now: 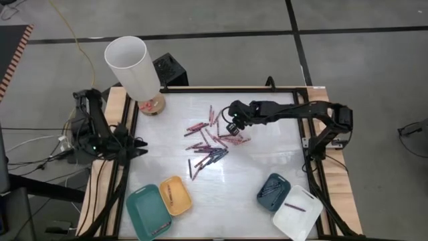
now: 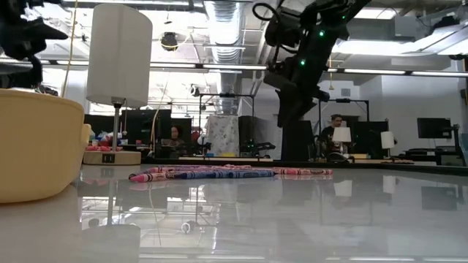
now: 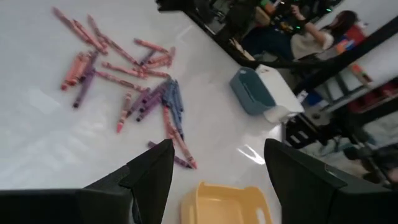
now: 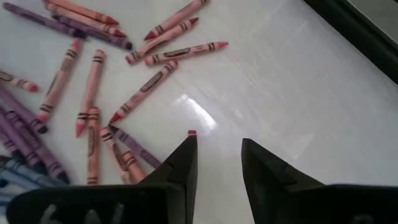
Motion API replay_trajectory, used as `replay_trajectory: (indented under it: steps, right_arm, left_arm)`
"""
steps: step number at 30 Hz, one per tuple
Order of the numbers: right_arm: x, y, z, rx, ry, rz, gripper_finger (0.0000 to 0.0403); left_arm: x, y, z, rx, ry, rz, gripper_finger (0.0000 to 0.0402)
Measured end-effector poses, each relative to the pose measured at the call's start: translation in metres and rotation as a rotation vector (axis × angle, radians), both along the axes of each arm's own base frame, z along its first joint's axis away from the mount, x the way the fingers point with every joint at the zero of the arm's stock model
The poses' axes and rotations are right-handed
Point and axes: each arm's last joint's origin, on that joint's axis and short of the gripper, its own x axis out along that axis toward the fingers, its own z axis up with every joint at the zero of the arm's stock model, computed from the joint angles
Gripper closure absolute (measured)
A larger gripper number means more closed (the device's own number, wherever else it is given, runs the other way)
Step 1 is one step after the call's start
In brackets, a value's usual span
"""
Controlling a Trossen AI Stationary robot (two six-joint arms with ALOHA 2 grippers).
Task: Sort crayons
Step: Put the red crayon into the blue bin
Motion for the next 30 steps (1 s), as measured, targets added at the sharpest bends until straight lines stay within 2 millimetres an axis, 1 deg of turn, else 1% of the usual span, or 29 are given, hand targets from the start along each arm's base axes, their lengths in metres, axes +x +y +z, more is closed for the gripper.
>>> replay_trajectory:
  steps: [4,7,12,15,17,20,23,26,30]
  right_arm:
    - [0.000,0.001,0.000,0.009,-0.001,0.009,0.0285]
    - [0.000,0.000,0.000,0.010,-0.003,0.005,0.0285]
    - [0.000,-0.001,0.000,0.010,-0.001,0.005,0.0285]
    - [0.000,0.002,0.000,0.010,0.004,0.015,0.0285]
    - [0.001,0.004,0.000,0.010,0.005,0.021,0.0285]
    - [0.001,0.005,0.000,0.010,0.005,0.023,0.0285]
    - [0.001,0.005,0.000,0.010,0.004,0.023,0.0285]
    - [0.000,0.003,0.000,0.011,0.008,0.017,0.0285]
    - [-0.003,0.002,-0.002,0.032,0.027,-0.005,0.0285]
  left_arm:
    - [-0.001,0.002,-0.014,-0.053,-0.013,-0.018,0.0162]
    - [-0.003,0.007,-0.023,-0.081,-0.030,0.004,0.0162]
    - [-0.007,0.014,-0.027,-0.103,-0.065,0.013,0.0162]
    - [-0.006,0.013,-0.025,-0.112,-0.101,-0.007,0.0162]
    - [-0.003,0.007,-0.022,-0.118,-0.142,-0.051,0.0162]
    - [0.002,-0.006,-0.015,-0.111,-0.253,-0.131,0.0162]
    - [0.006,-0.014,-0.008,-0.073,-0.391,-0.169,0.0162]
    - [0.009,-0.015,-0.001,-0.024,-0.490,-0.202,0.0162]
    - [0.013,-0.012,-0.001,0.007,-0.520,-0.233,0.0162]
